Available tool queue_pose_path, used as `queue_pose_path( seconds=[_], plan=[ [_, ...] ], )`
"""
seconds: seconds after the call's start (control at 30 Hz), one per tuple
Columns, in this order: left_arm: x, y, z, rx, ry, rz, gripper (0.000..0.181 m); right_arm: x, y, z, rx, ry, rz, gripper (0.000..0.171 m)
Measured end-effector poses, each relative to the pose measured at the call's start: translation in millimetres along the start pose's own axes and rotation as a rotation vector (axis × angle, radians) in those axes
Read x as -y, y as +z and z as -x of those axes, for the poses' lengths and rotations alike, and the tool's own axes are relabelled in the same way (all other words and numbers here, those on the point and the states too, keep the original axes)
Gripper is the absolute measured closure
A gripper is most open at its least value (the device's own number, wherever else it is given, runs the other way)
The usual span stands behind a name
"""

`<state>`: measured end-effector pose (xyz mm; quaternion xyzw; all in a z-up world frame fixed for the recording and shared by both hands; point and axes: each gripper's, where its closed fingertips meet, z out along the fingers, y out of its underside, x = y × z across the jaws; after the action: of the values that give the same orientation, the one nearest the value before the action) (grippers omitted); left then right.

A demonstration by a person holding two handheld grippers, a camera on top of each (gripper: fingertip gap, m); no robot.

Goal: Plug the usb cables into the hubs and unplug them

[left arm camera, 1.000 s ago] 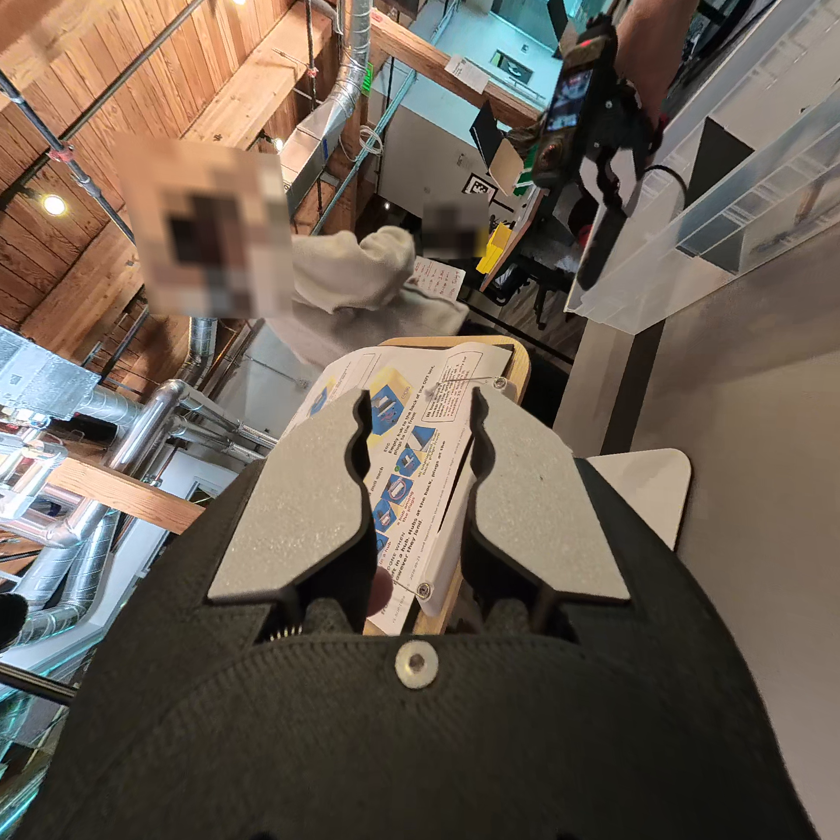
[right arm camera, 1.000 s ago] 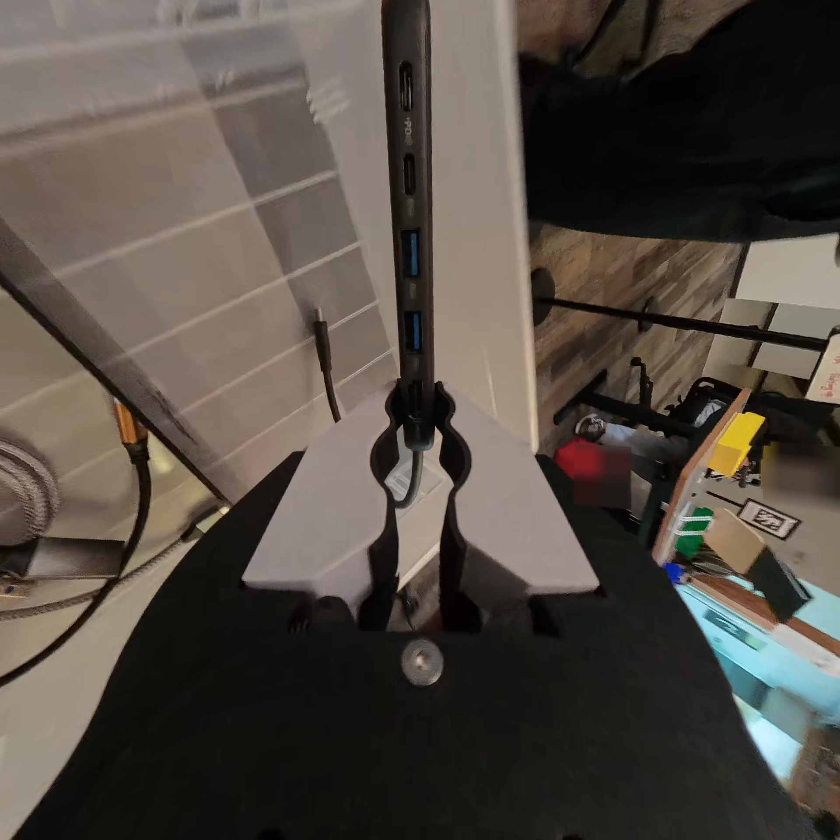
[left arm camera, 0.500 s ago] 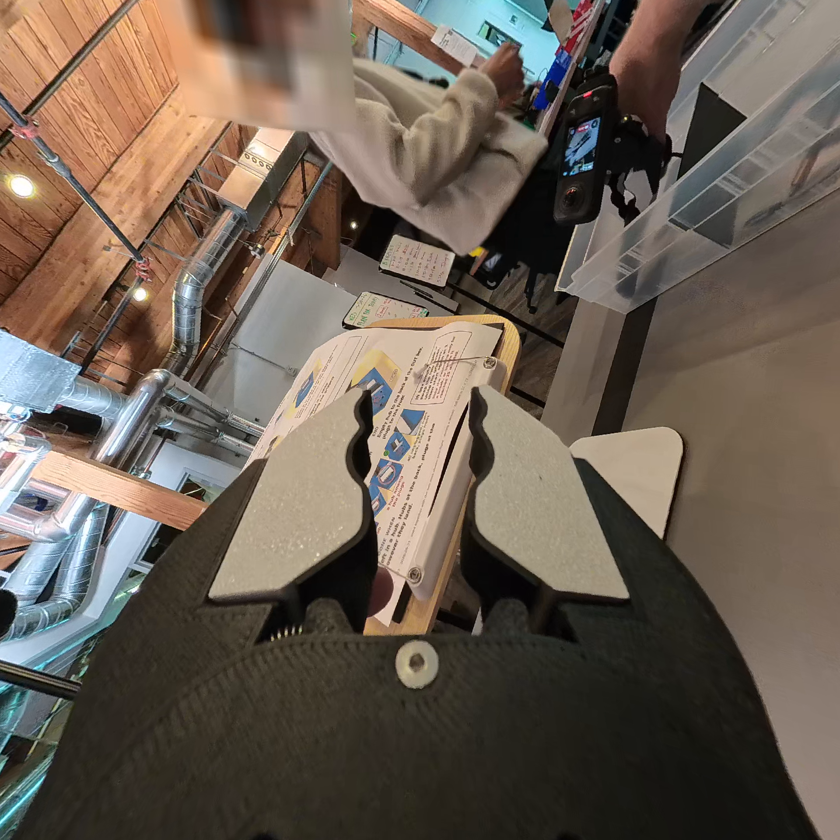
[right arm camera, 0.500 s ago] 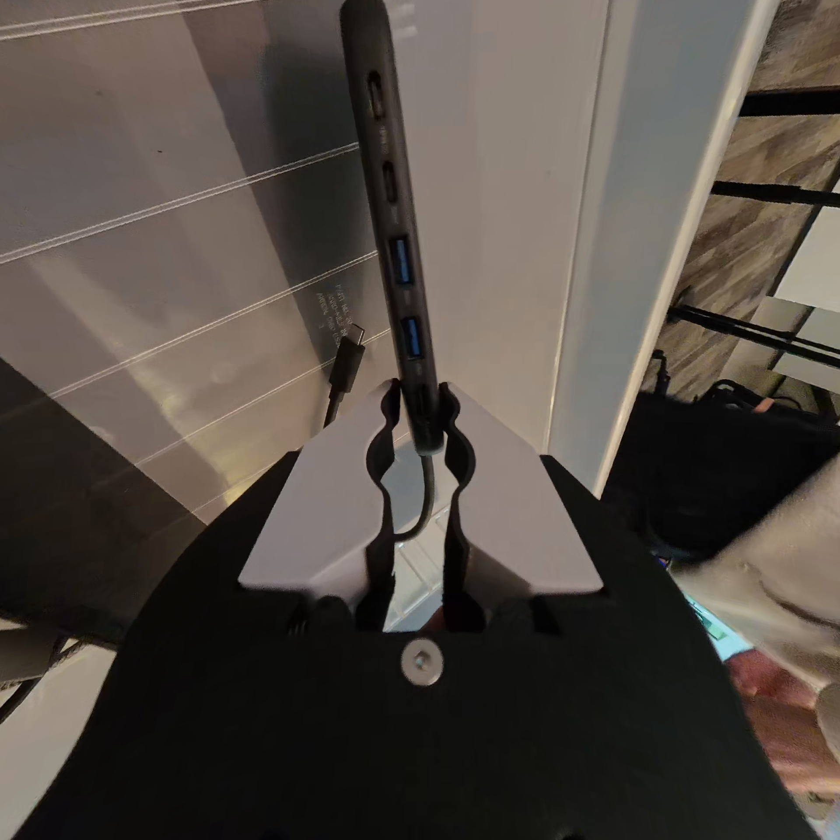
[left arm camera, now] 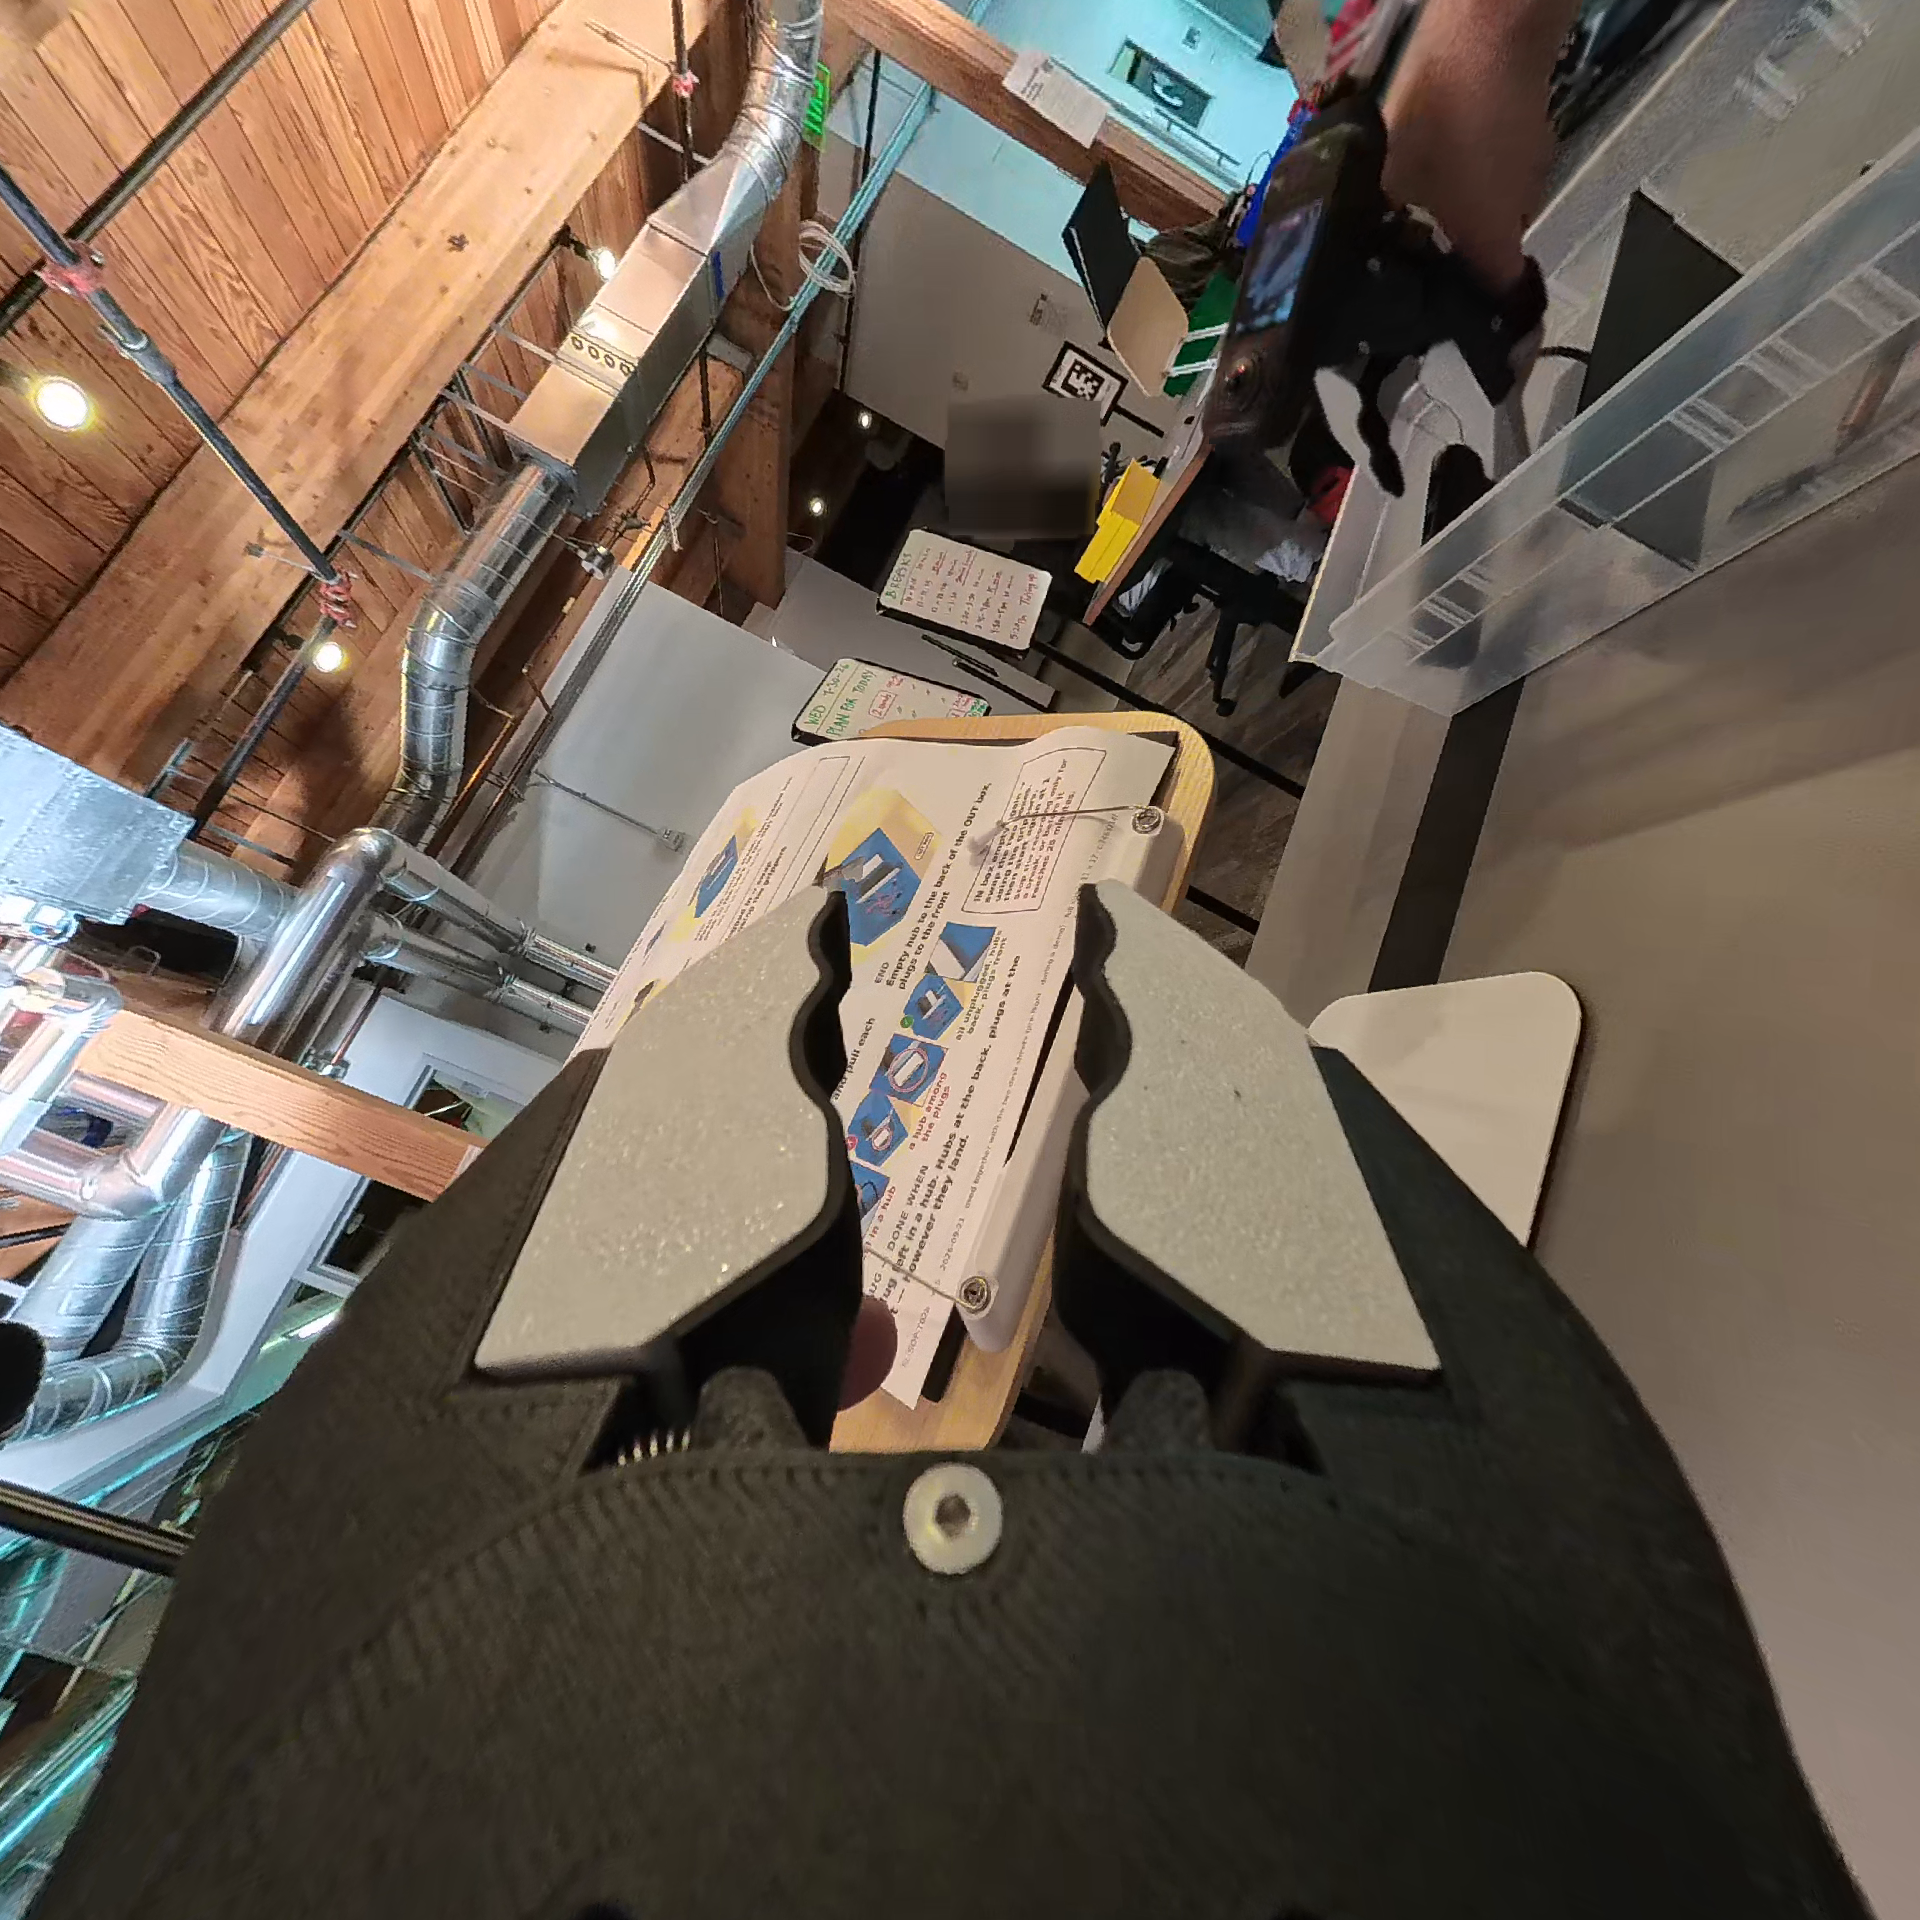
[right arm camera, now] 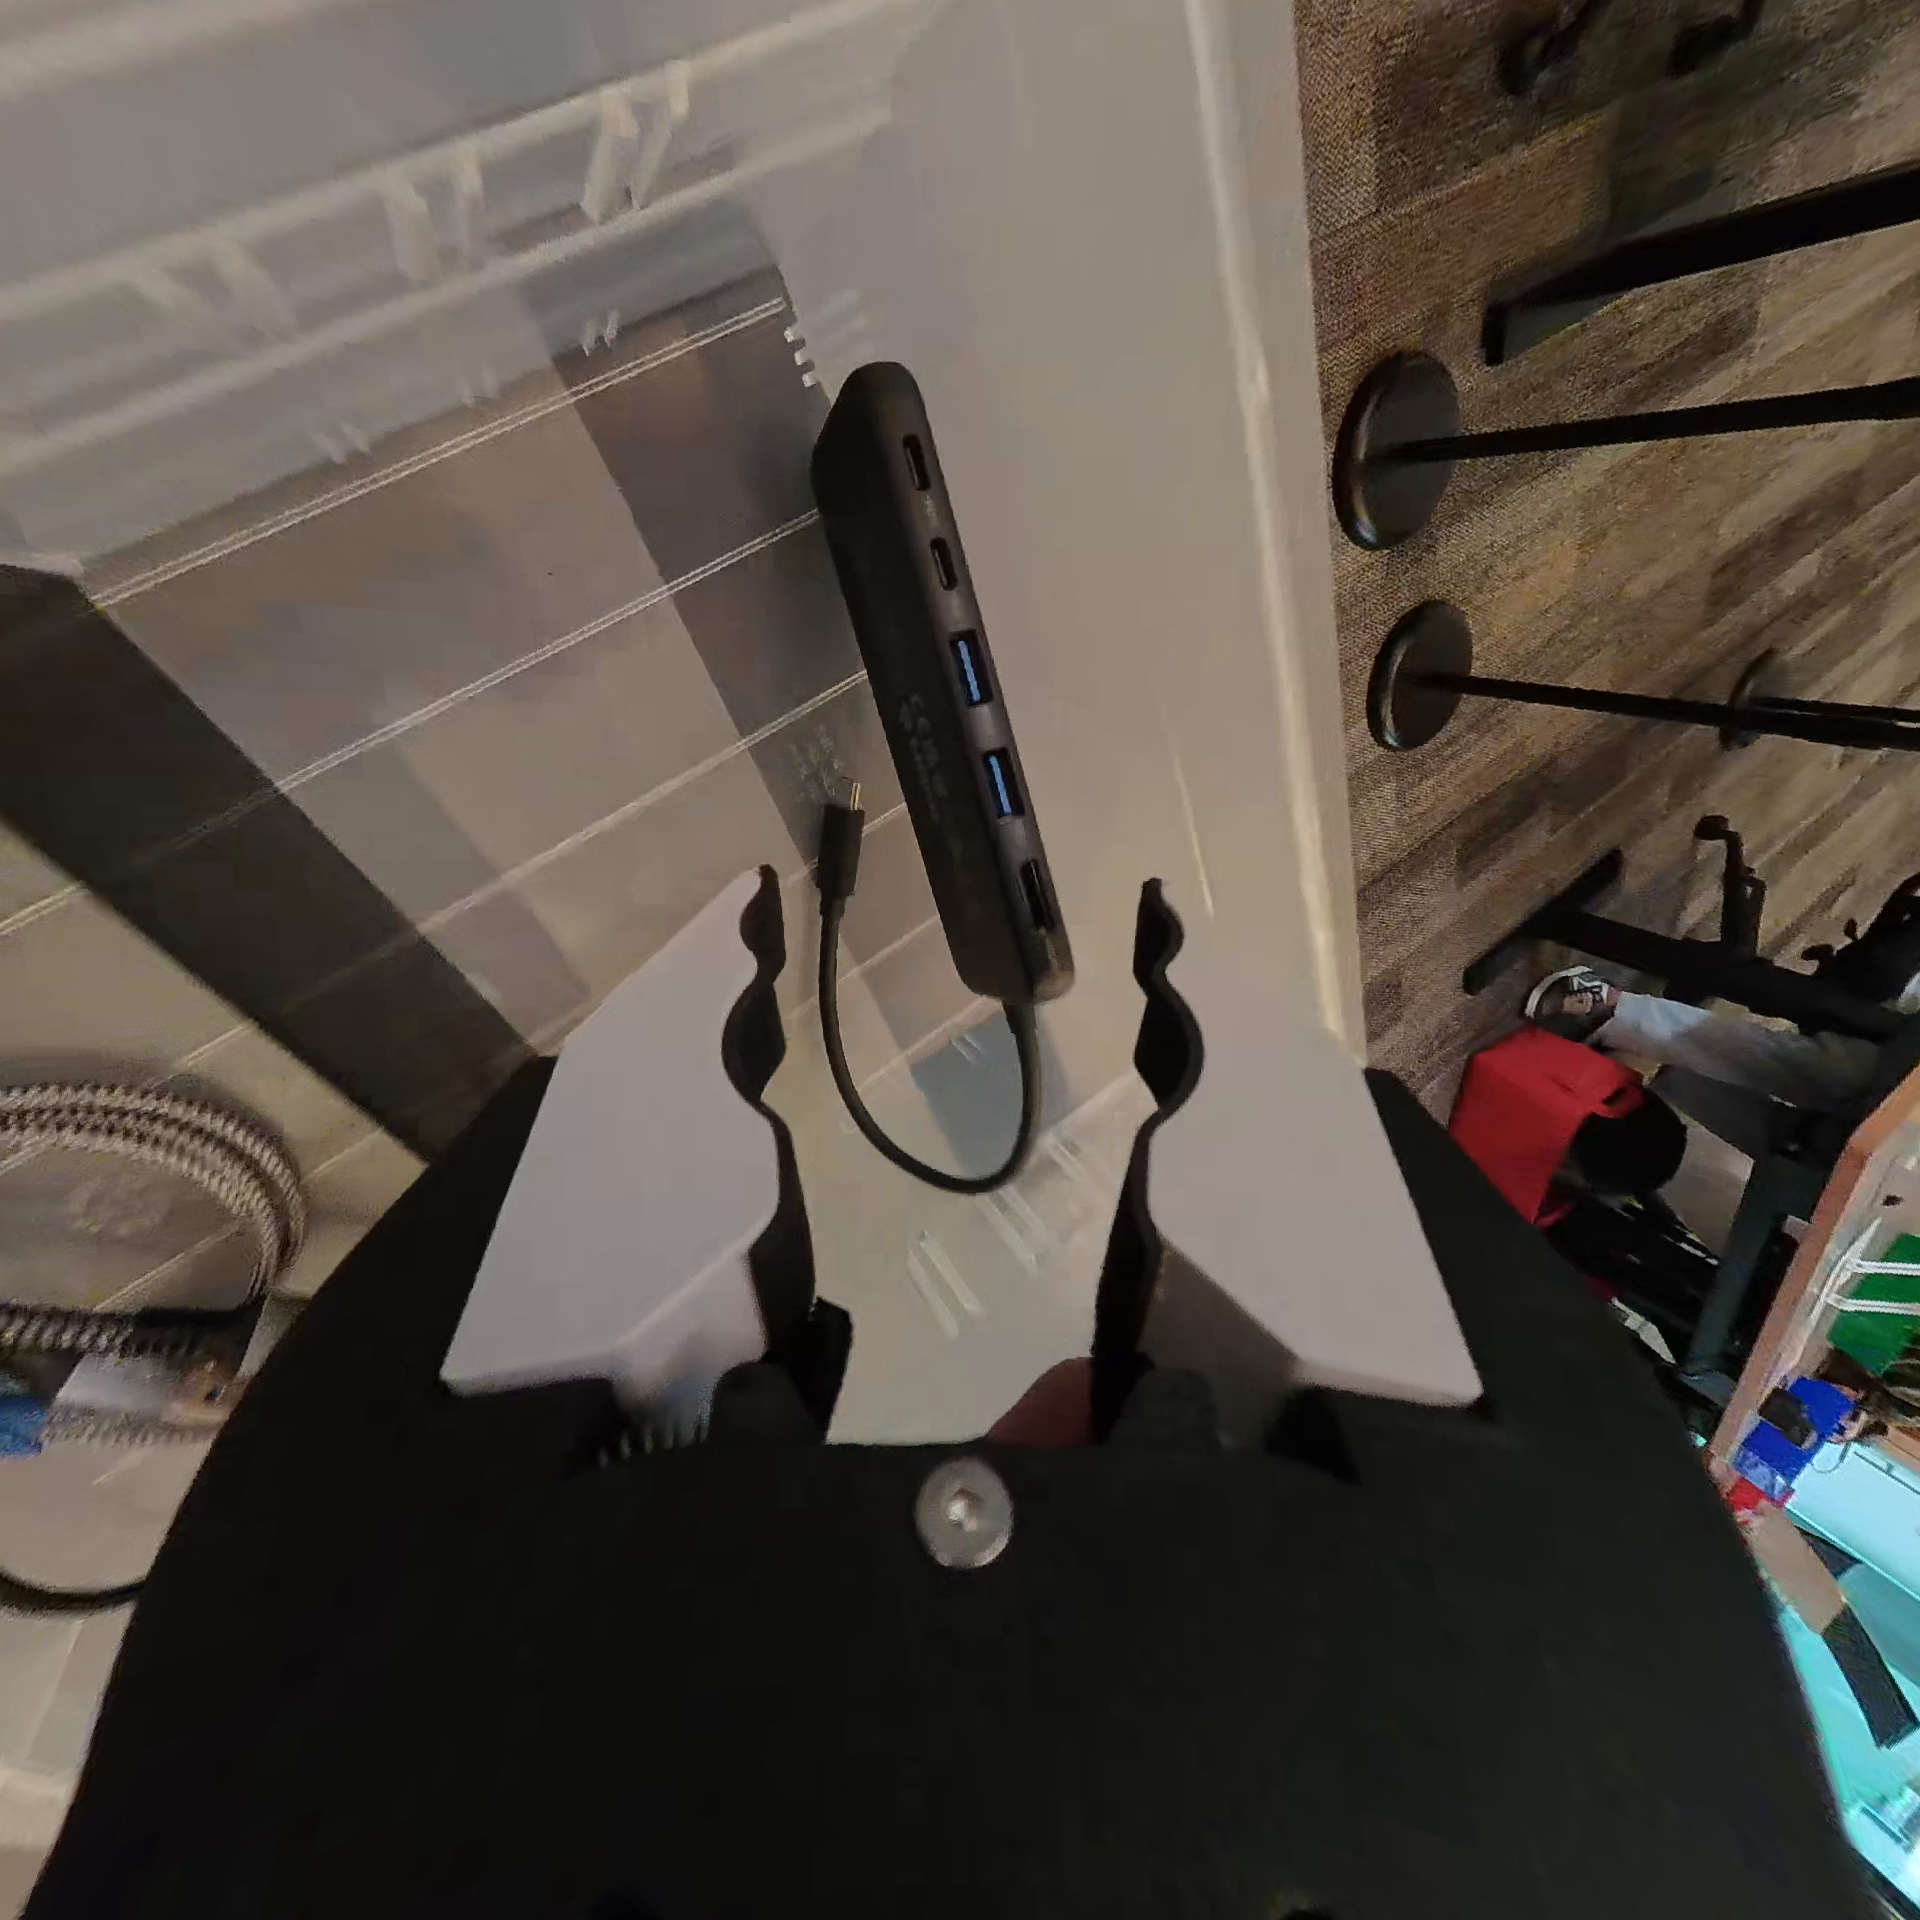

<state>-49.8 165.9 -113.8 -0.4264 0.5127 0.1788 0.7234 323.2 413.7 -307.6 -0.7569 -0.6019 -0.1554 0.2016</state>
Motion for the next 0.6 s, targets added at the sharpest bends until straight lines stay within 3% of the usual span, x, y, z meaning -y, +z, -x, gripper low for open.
queue_pose_path(
  seconds=[0.13, 0.3, 0.47, 0.6],
  plan=[
    [0.3, -1.3, 4.1, 0.008, -0.007, -0.001, 0.14, 4.8, -40.7, -10.1, -0.051, -0.008, -0.022, 0.104],
    [5.1, -4.0, 11.2, 0.028, -0.015, -0.012, 0.144, 52.5, -141.7, -19.1, -0.217, 0.04, -0.189, 0.115],
    [12.4, -6.0, 16.2, 0.044, -0.023, -0.021, 0.145, 157.7, -290.1, 26.0, -0.284, 0.193, -0.691, 0.127],
    [16.9, -5.5, 13.3, 0.031, -0.033, -0.041, 0.151, 226.8, -405.2, 87.8, -0.343, 0.226, -1.187, 0.124]
  ],
)
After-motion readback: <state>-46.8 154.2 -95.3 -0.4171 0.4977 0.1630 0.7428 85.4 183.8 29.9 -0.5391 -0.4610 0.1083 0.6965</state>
